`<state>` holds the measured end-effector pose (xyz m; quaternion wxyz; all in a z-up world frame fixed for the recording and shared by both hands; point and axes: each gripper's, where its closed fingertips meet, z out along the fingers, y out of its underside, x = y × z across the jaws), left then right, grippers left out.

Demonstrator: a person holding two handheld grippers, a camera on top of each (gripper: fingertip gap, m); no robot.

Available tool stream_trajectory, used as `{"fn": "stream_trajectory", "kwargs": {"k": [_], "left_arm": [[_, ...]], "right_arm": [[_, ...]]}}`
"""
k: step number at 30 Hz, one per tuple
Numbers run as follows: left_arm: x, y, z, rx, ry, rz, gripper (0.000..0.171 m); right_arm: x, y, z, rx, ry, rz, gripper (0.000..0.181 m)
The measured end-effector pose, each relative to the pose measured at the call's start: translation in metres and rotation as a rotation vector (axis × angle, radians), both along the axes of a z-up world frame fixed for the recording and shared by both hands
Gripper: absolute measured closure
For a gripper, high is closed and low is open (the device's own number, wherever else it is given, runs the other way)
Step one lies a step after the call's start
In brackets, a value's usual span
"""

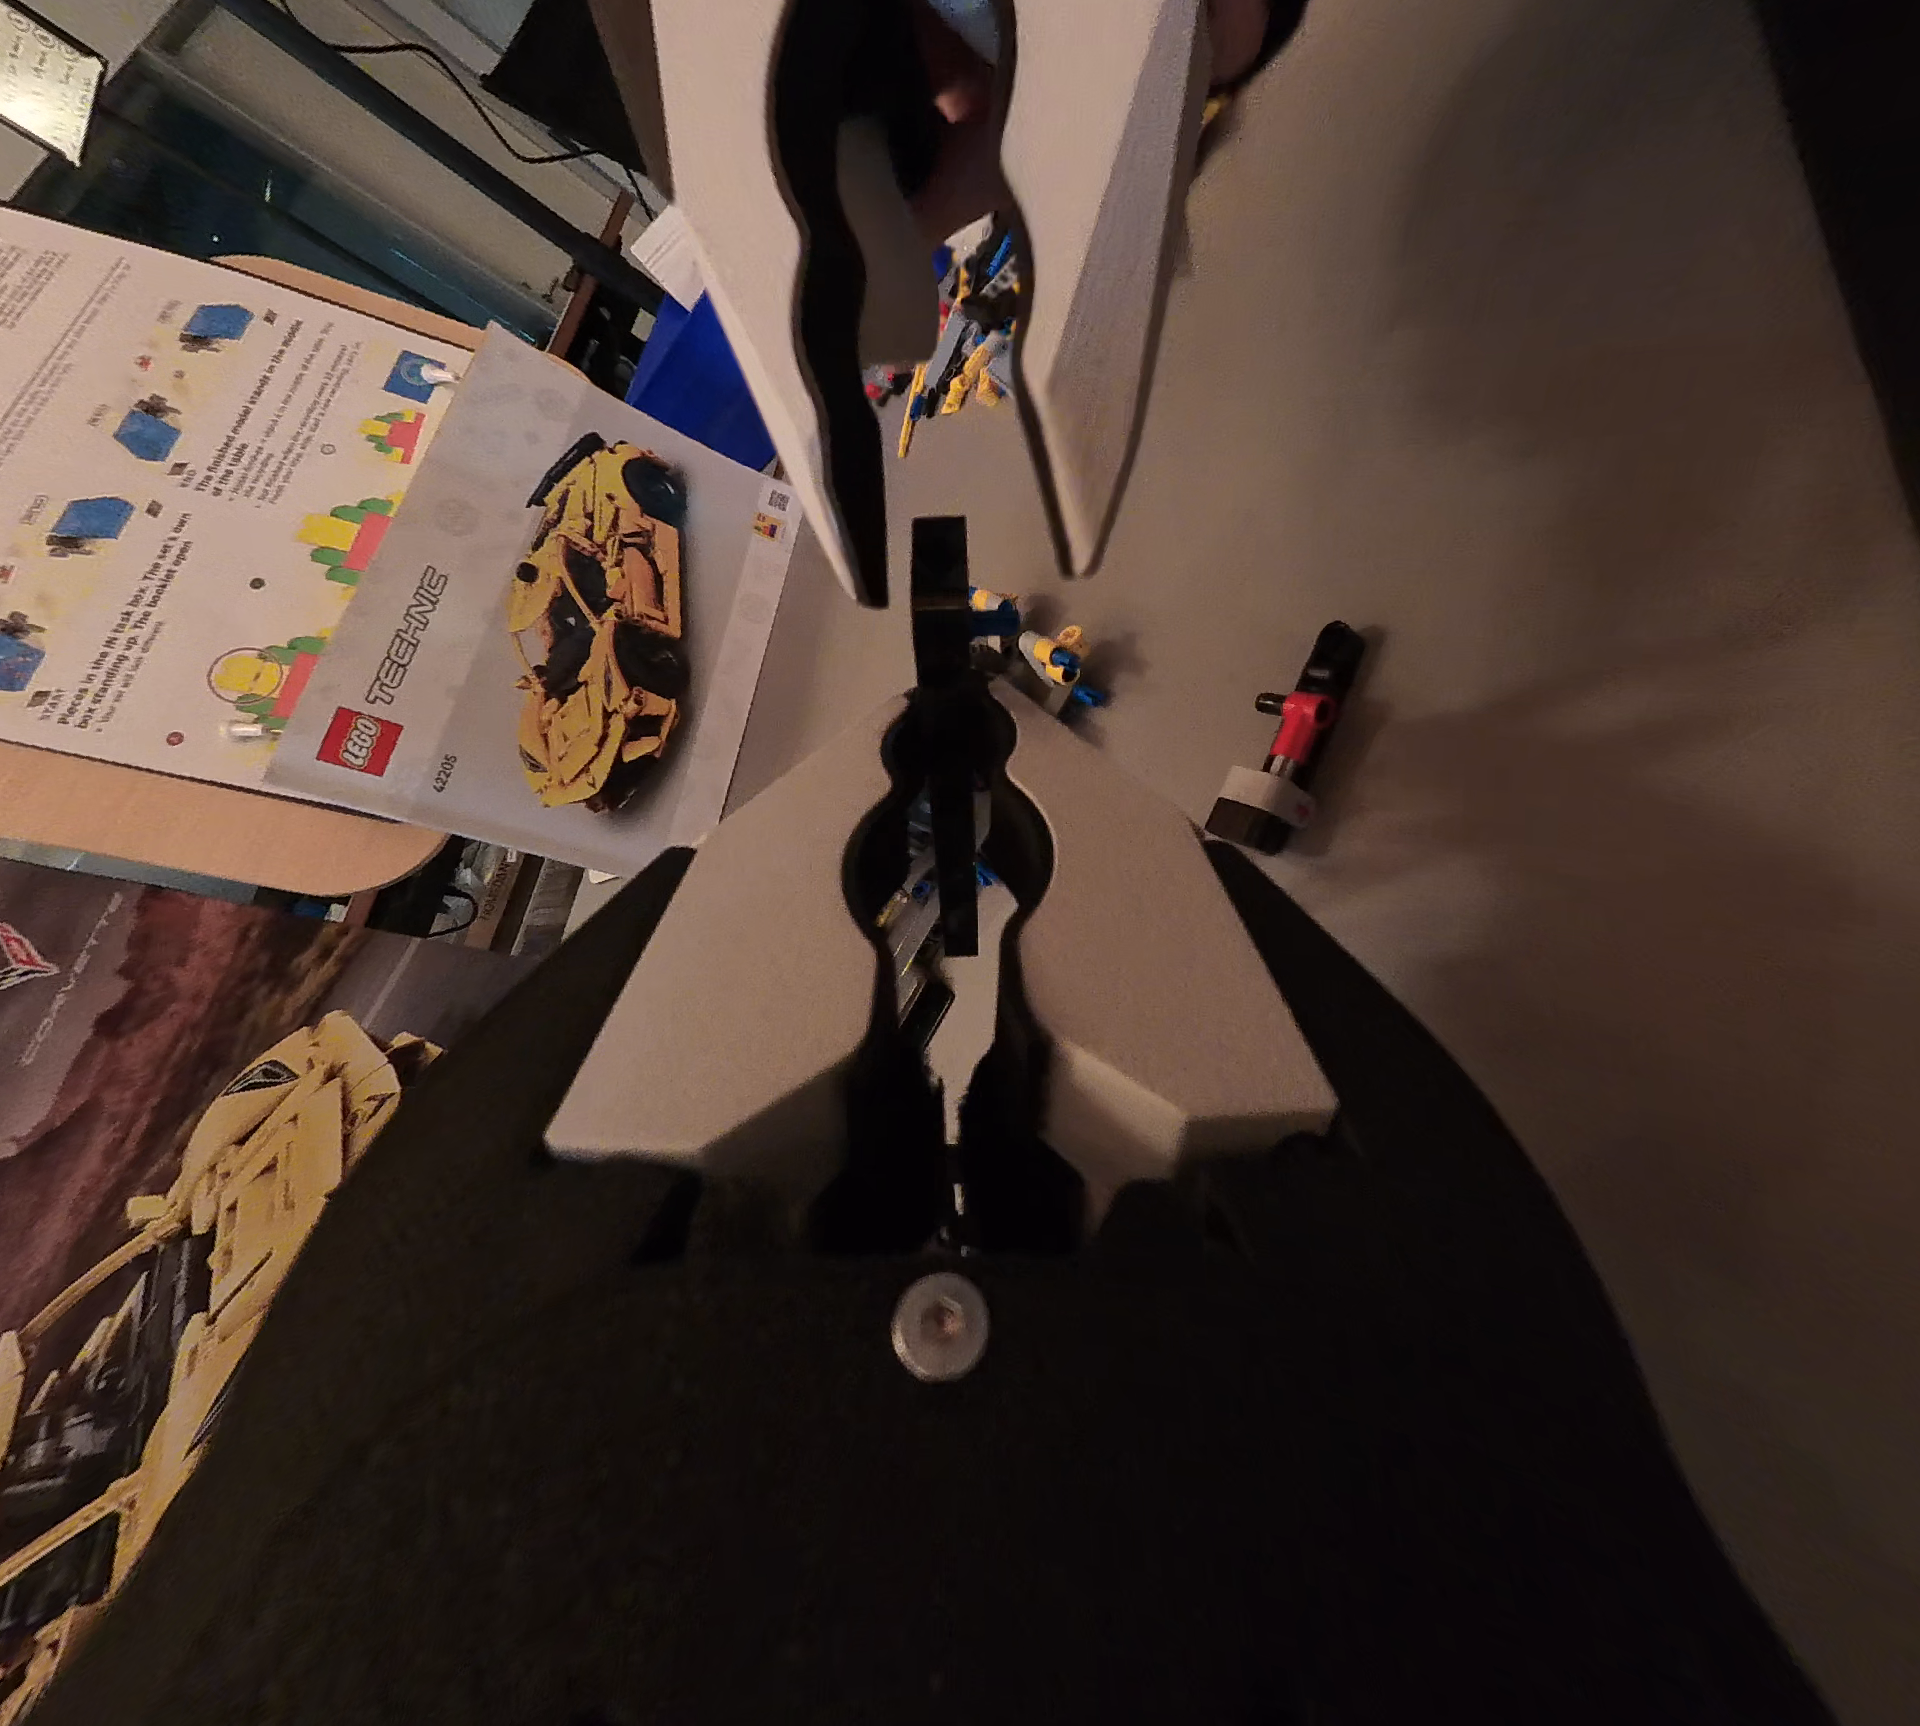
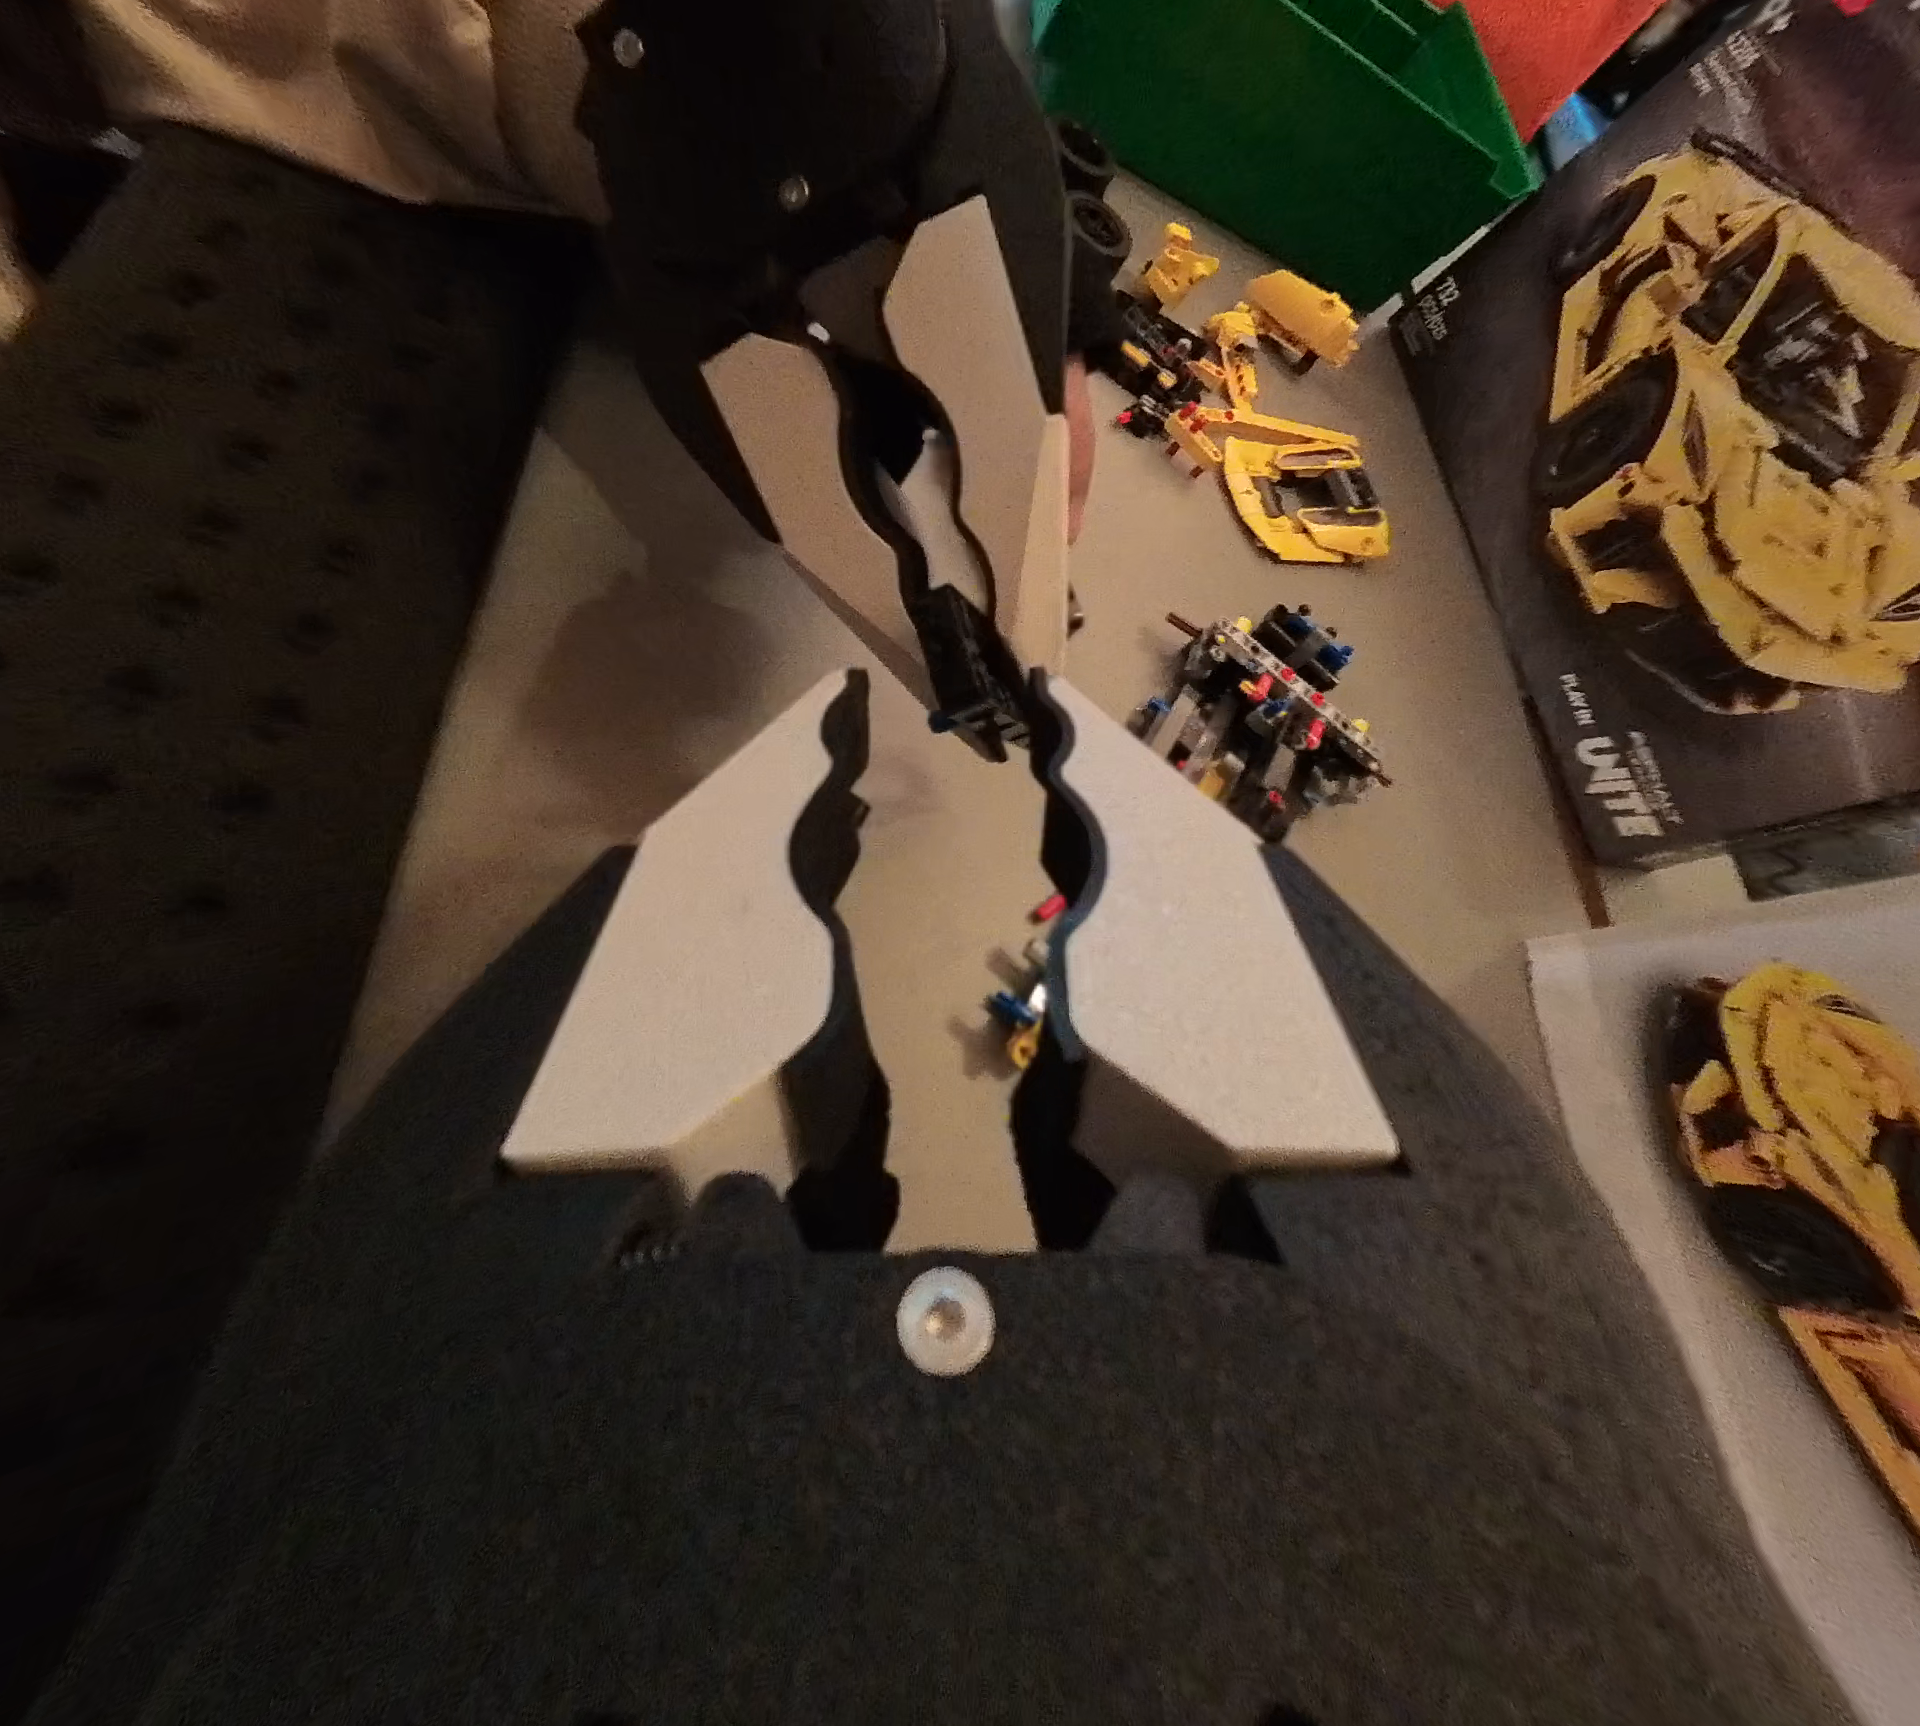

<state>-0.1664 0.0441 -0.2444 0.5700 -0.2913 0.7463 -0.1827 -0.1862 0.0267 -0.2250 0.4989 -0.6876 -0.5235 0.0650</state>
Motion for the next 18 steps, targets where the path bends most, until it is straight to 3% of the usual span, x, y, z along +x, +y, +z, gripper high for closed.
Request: {"fn": "stream_trajectory", "kwargs": {"k": [5, 14, 16, 18], "left_arm": [[-0.001, 0.003, -0.008, -0.007, 0.040, 0.011, 0.164], [-0.002, 0.000, -0.026, 0.003, 0.133, -0.002, 0.164], [0.000, 0.005, -0.021, -0.065, 0.115, 0.026, 0.164], [0.002, 0.014, -0.002, -0.191, 0.030, 0.069, 0.164]], "right_arm": [[0.004, 0.012, -0.009, 0.147, -0.095, -0.033, 0.170], [0.001, 0.012, -0.030, 0.036, -0.085, -0.019, 0.172], [0.002, 0.016, -0.025, 0.019, -0.021, -0.036, 0.172], [0.003, 0.027, -0.004, 0.026, 0.188, -0.108, 0.171]]}}
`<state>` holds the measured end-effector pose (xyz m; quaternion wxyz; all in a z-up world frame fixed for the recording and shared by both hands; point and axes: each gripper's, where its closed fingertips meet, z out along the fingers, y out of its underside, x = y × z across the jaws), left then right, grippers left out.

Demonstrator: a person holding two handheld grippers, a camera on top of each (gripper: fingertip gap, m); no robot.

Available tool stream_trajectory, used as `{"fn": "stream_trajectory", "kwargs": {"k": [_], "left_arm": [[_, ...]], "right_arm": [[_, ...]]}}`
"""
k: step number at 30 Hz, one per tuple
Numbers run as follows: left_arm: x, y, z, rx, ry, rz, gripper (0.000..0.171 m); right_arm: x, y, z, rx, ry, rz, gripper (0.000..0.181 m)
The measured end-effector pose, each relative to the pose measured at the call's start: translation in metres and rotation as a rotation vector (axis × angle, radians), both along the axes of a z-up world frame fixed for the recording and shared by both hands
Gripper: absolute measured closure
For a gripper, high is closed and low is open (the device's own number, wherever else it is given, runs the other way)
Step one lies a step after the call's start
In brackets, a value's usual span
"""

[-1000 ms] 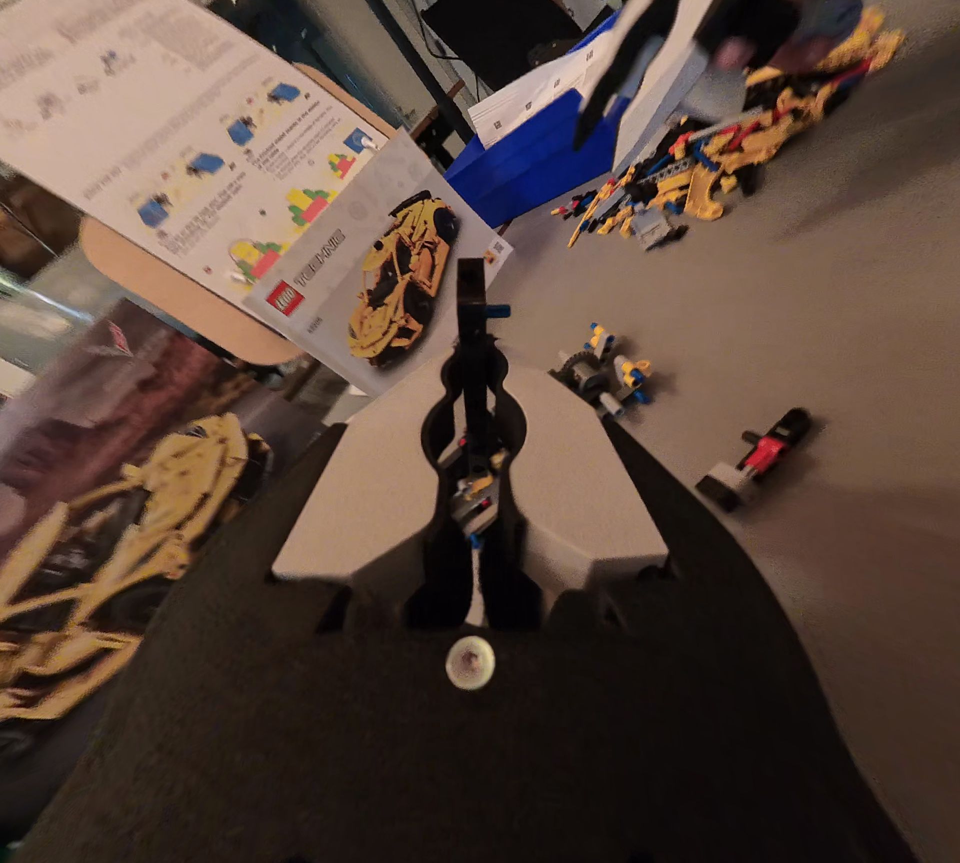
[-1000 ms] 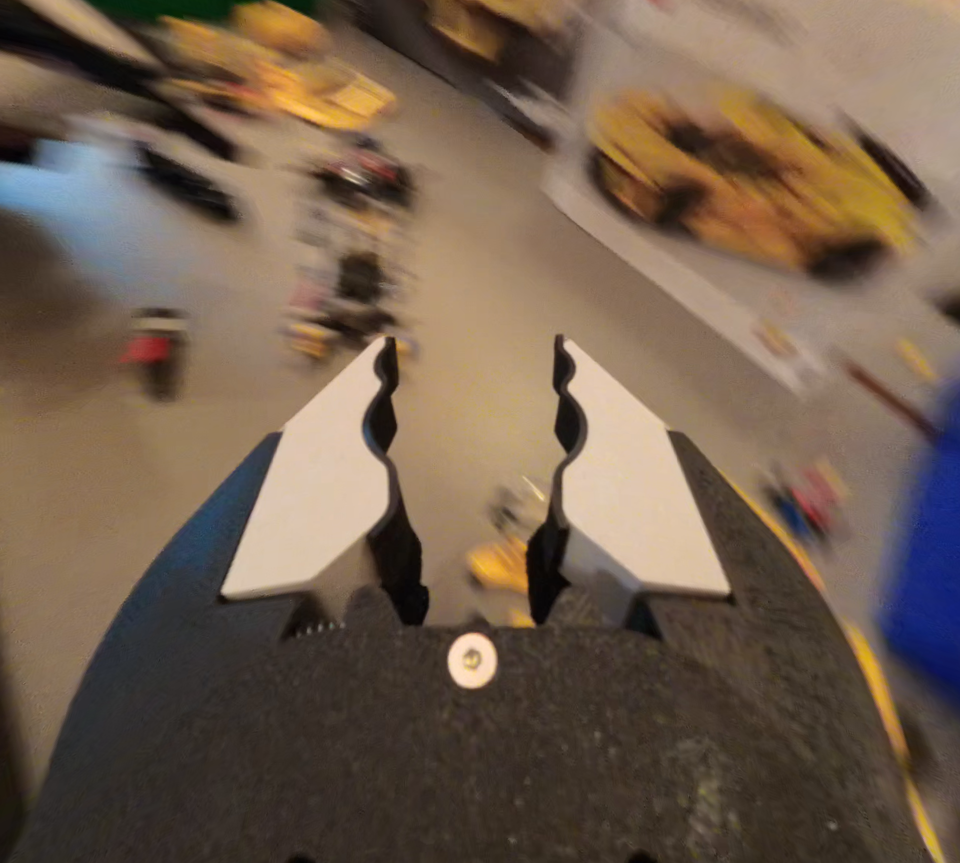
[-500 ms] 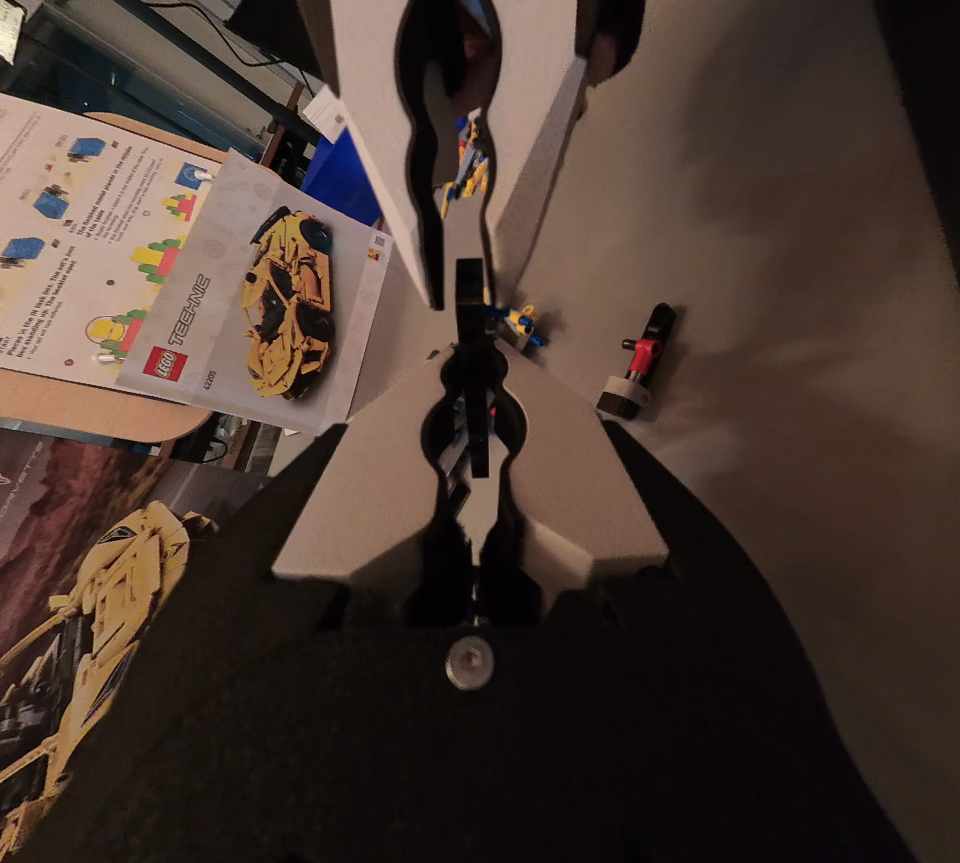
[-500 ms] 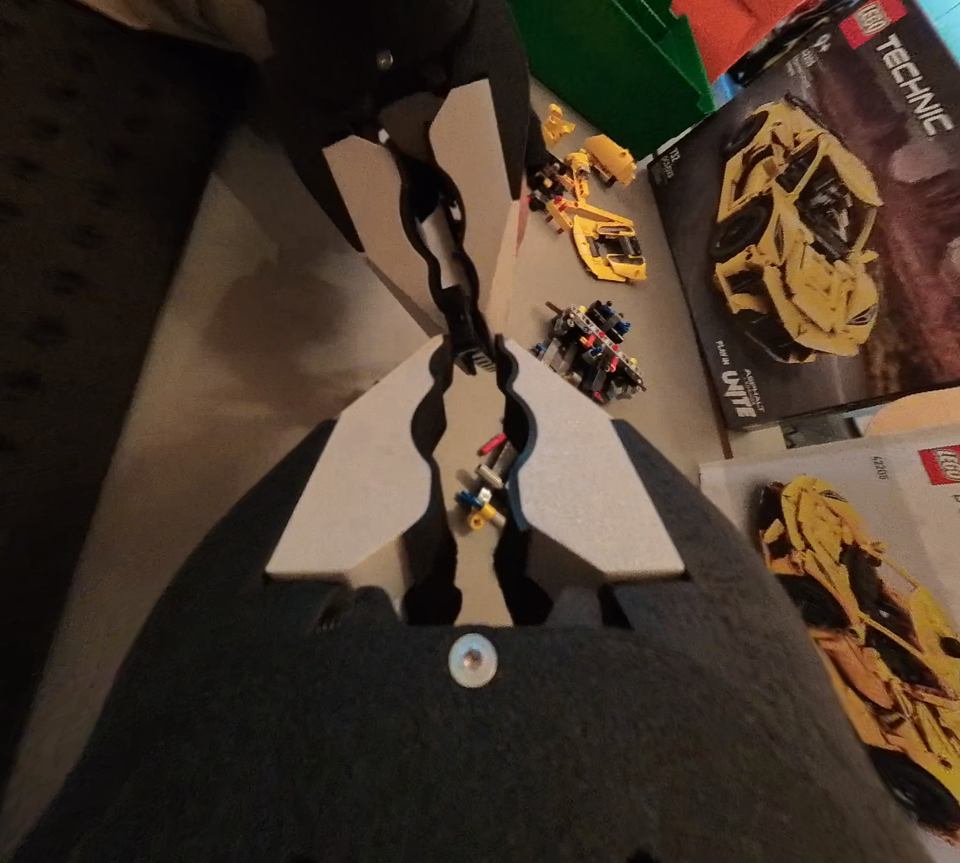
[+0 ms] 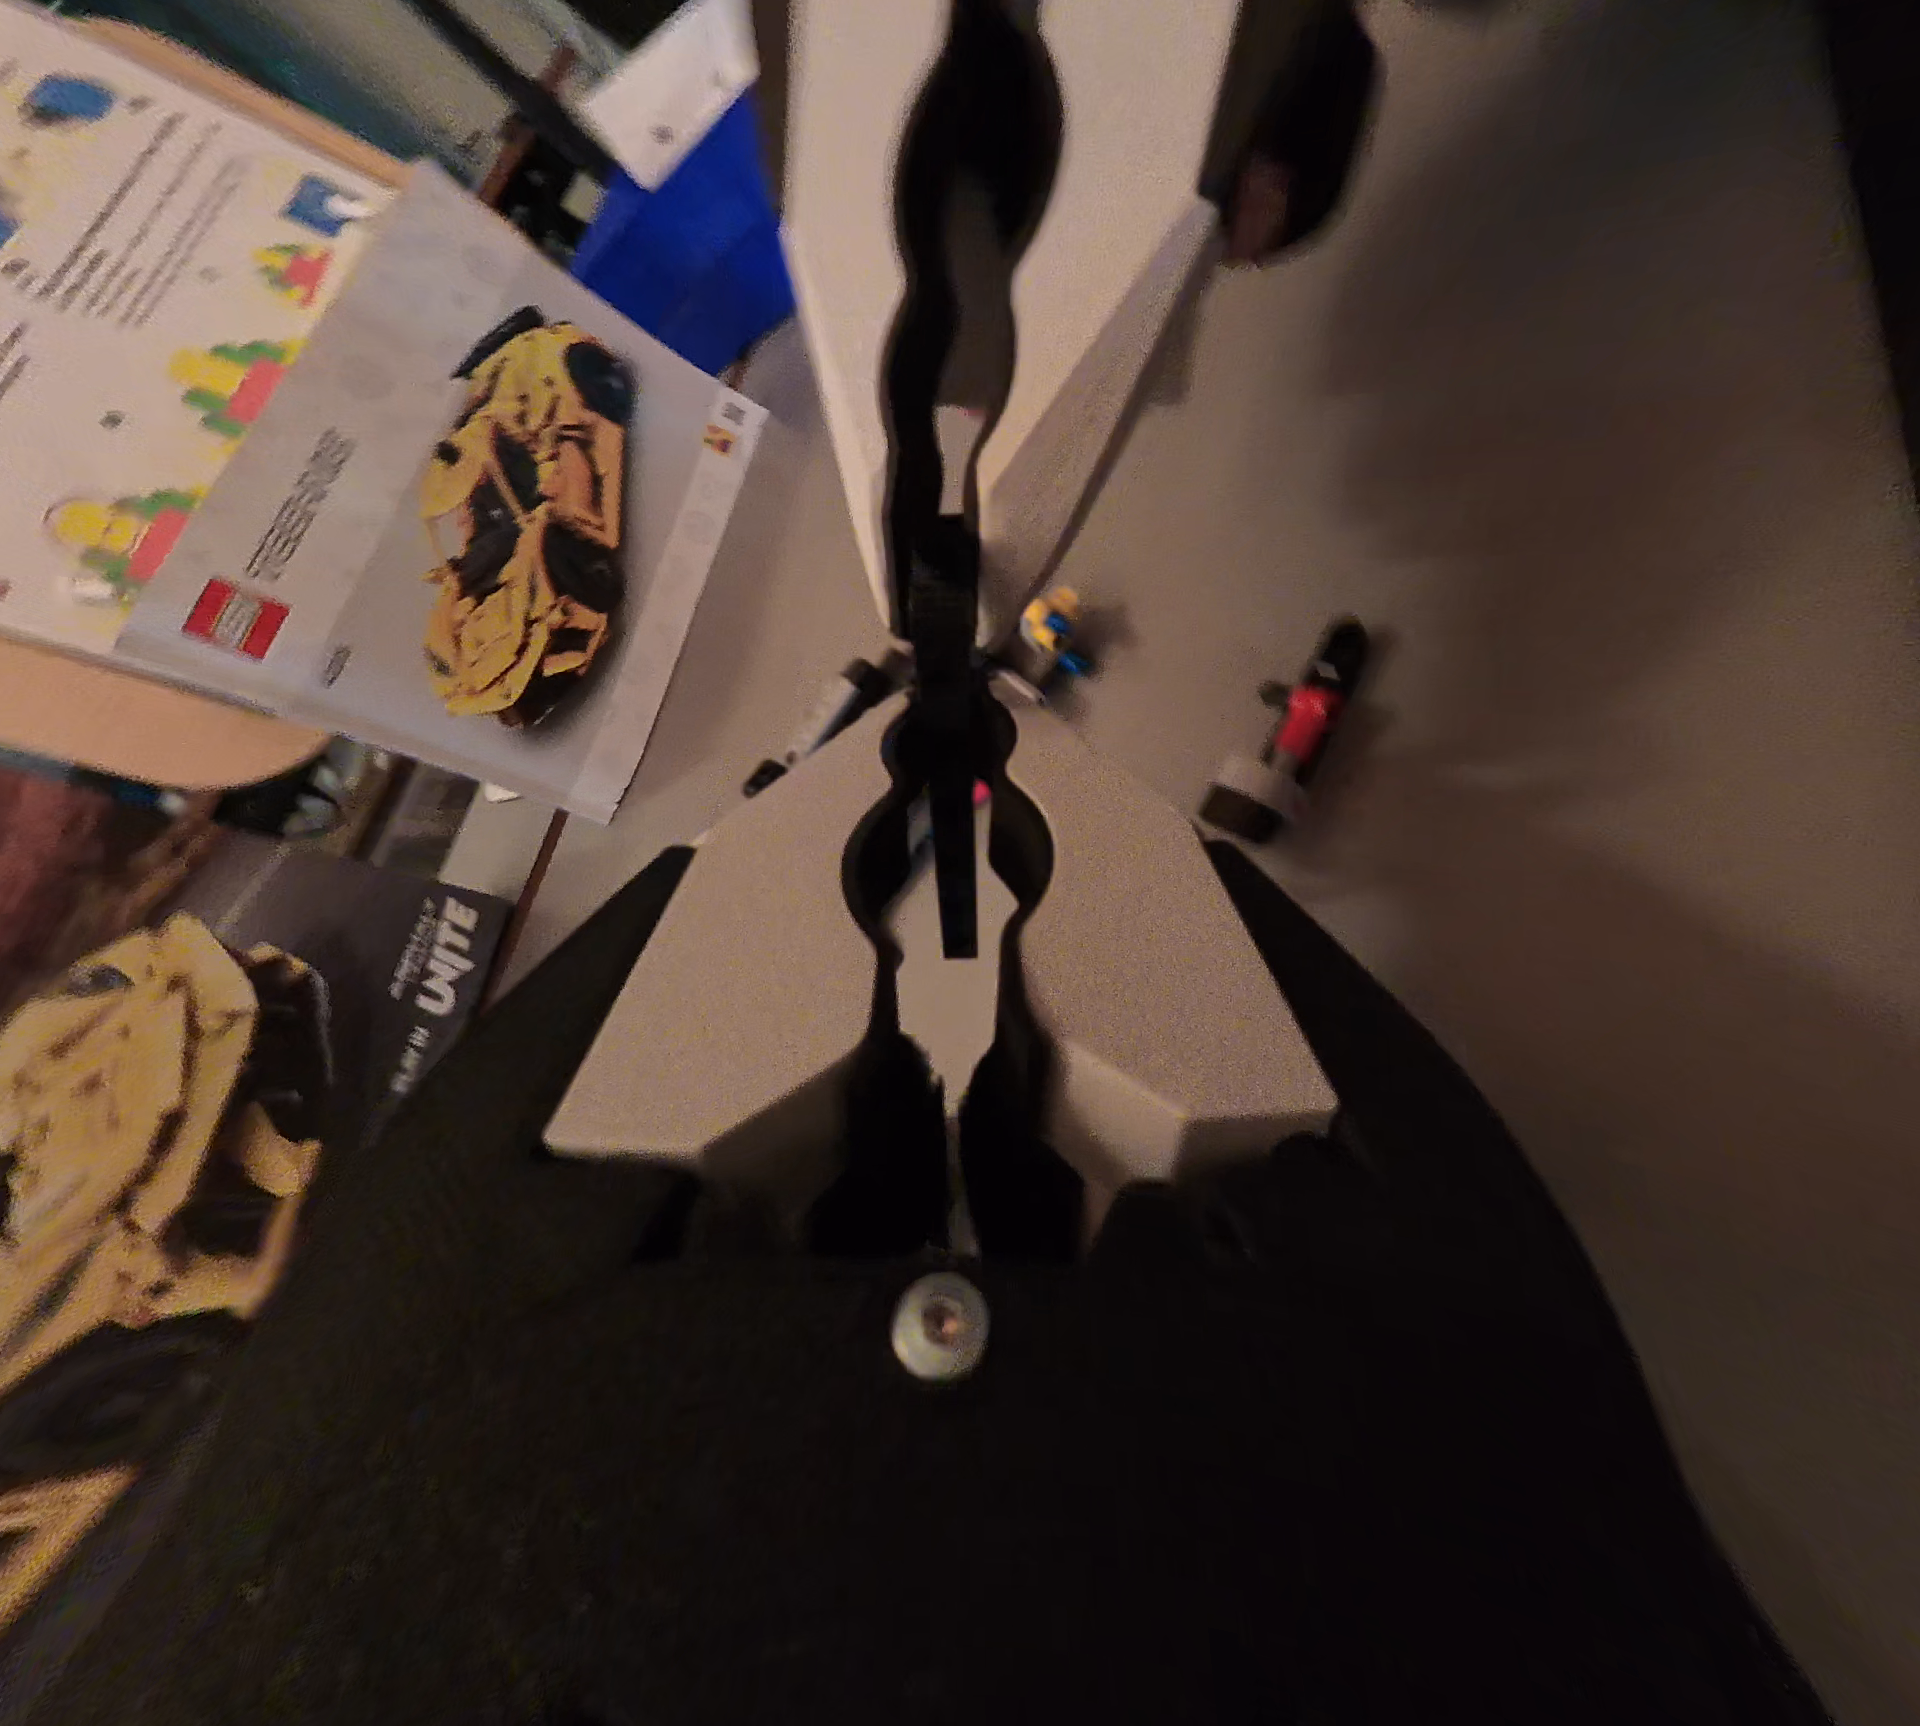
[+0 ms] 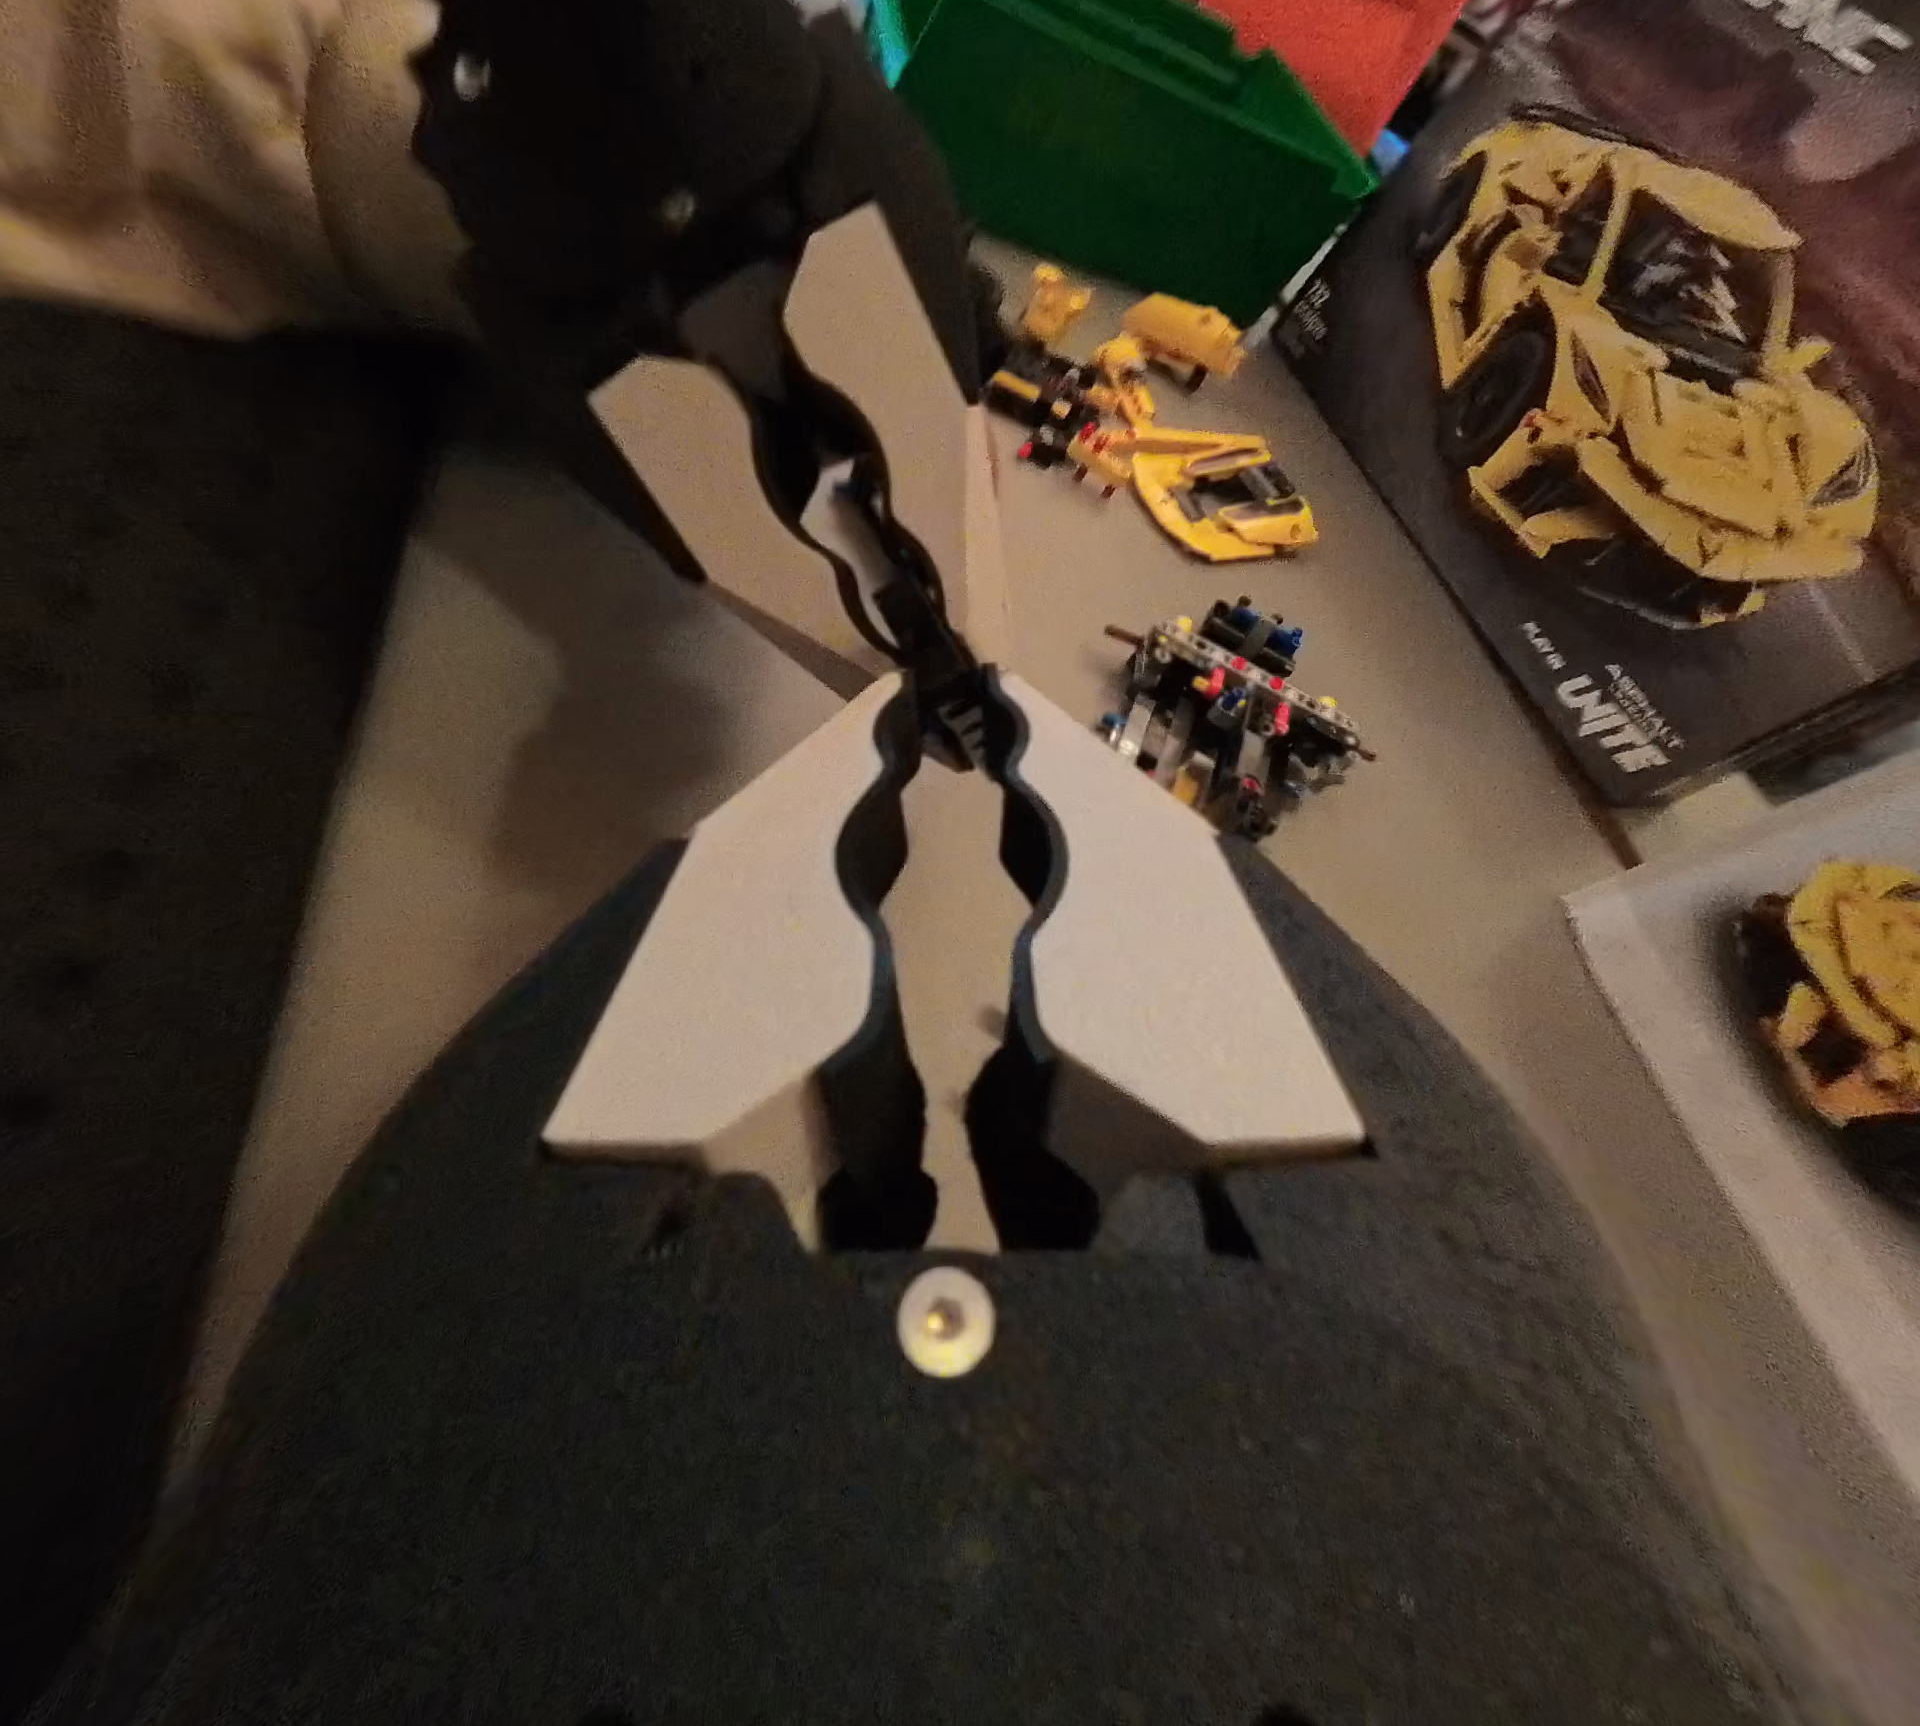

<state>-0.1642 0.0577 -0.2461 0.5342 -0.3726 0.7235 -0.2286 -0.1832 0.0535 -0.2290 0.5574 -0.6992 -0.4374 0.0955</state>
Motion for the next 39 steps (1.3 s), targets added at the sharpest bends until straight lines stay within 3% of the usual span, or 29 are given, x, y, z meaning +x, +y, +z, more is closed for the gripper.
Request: {"fn": "stream_trajectory", "kwargs": {"k": [3, 6, 9, 12, 17, 20, 23, 25, 26, 28, 30, 32, 33, 35, 37, 39], "left_arm": [[0.000, 0.018, 0.020, -0.220, -0.105, 0.079, 0.164], [-0.002, 0.020, 0.027, -0.292, -0.149, 0.058, 0.164], [0.000, 0.018, 0.027, -0.240, -0.148, 0.061, 0.164], [0.001, 0.018, 0.024, -0.099, -0.143, 0.081, 0.164], [0.002, 0.018, 0.024, 0.088, -0.154, 0.118, 0.164], [0.002, 0.021, 0.022, 0.181, -0.140, 0.160, 0.164], [0.000, 0.033, 0.029, 0.052, -0.159, 0.269, 0.164], [-0.025, 0.088, 0.066, 0.000, -0.318, 0.504, 0.165], [-0.041, 0.113, 0.080, -0.128, -0.387, 0.558, 0.164], [-0.053, 0.127, 0.085, -0.370, -0.440, 0.500, 0.164], [-0.048, 0.120, 0.069, -0.400, -0.394, 0.470, 0.164], [-0.033, 0.092, 0.066, -0.407, -0.375, 0.344, 0.164], [-0.026, 0.082, 0.067, -0.427, -0.376, 0.299, 0.164], [-0.015, 0.062, 0.065, -0.551, -0.363, 0.181, 0.164], [-0.012, 0.052, 0.072, -0.739, -0.399, 0.087, 0.164], [-0.011, 0.050, 0.073, -0.938, -0.405, 0.037, 0.164]], "right_arm": [[0.007, 0.012, 0.027, -0.112, 0.344, -0.111, 0.152], [-0.004, 0.007, 0.024, -0.407, 0.613, -0.030, 0.158], [-0.011, 0.003, 0.023, -0.622, 0.810, 0.071, 0.157], [-0.007, 0.006, 0.027, -0.672, 0.924, 0.093, 0.161], [-0.003, 0.010, 0.018, -0.703, 0.927, 0.062, 0.178], [-0.002, 0.011, 0.014, -0.729, 0.943, 0.058, 0.179], [-0.001, 0.013, 0.012, -0.707, 0.926, 0.022, 0.179], [-0.012, -0.004, -0.015, -0.808, 0.765, 0.043, 0.179], [-0.017, -0.009, -0.025, -0.830, 0.736, 0.031, 0.179], [-0.004, 0.000, 0.004, -0.748, 0.855, 0.039, 0.179], [0.009, 0.005, 0.014, -0.681, 0.835, 0.032, 0.179], [0.010, -0.001, 0.017, -0.687, 0.834, 0.081, 0.179], [0.019, 0.001, 0.010, -0.651, 0.763, 0.019, 0.178], [0.074, 0.012, -0.005, -0.511, 0.526, -0.226, 0.178], [0.164, 0.007, -0.020, -0.450, 0.294, -0.586, 0.178], [0.246, -0.024, -0.033, -0.461, 0.067, -0.879, 0.178]]}}
